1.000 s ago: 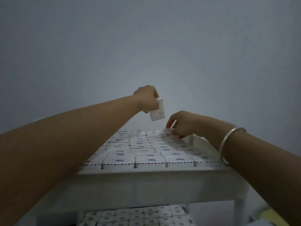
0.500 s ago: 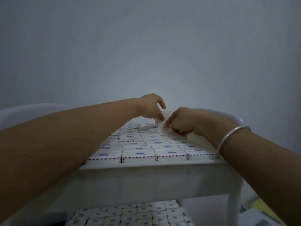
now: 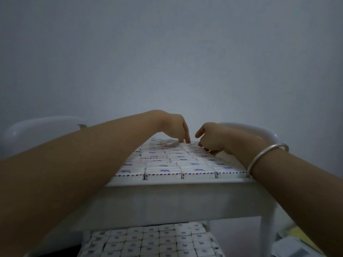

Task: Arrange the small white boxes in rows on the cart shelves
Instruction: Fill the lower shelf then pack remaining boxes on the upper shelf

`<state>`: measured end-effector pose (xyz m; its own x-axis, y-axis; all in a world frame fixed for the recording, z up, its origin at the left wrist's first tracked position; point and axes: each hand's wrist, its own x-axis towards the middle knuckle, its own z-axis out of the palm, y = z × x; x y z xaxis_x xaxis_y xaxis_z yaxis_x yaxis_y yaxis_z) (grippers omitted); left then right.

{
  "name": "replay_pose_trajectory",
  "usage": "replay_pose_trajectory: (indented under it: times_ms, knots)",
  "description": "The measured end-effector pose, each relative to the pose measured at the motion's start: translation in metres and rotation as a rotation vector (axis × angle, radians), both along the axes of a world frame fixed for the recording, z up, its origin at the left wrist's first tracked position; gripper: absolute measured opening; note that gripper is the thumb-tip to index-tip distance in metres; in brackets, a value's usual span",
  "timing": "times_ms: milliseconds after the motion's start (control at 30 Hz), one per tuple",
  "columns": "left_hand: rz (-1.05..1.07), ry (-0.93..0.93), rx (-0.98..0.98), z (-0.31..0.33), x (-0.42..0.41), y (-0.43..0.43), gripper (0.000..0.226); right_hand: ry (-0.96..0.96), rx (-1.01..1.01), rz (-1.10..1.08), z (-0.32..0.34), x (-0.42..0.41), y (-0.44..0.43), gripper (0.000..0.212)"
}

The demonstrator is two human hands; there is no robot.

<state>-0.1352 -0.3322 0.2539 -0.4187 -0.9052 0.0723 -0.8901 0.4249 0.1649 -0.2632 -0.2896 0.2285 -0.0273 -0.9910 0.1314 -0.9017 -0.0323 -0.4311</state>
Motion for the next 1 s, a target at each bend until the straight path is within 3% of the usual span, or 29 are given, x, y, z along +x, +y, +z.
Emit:
replay_pose_trajectory:
  times_ms: [133, 267, 400, 533, 667, 833, 1000]
  knots:
    - [0.044, -0.038, -0.042, 0.001, 0.004, 0.030, 0.054, -0.079, -0.133, 0.020, 0.002, -0.001, 0.002, 0.034]
    - [0.055, 0.093, -0.230, 0.005, 0.026, 0.079, 0.040, 0.104, -0.419, 0.111, 0.014, 0.003, 0.025, 0.031]
    - [0.041, 0.300, -0.311, -0.008, 0.074, 0.154, 0.025, 0.056, -0.598, 0.371, 0.015, 0.032, 0.086, 0.008]
    - [0.057, 0.450, -0.415, -0.056, 0.137, 0.239, 0.024, 0.108, -0.708, 0.665, -0.028, 0.082, 0.165, 0.019]
    - [0.221, 0.545, -0.669, -0.123, 0.205, 0.299, 0.014, 0.180, -0.588, 0.886, -0.089, 0.137, 0.209, 0.011]
    - [0.556, 0.515, -0.398, -0.236, 0.301, 0.347, 0.032, 0.194, -0.317, 1.071, -0.175, 0.221, 0.212, 0.012]
    - [0.911, 0.622, -0.397, -0.326, 0.370, 0.415, 0.035, 0.110, -0.054, 1.159, -0.250, 0.310, 0.208, 0.023]
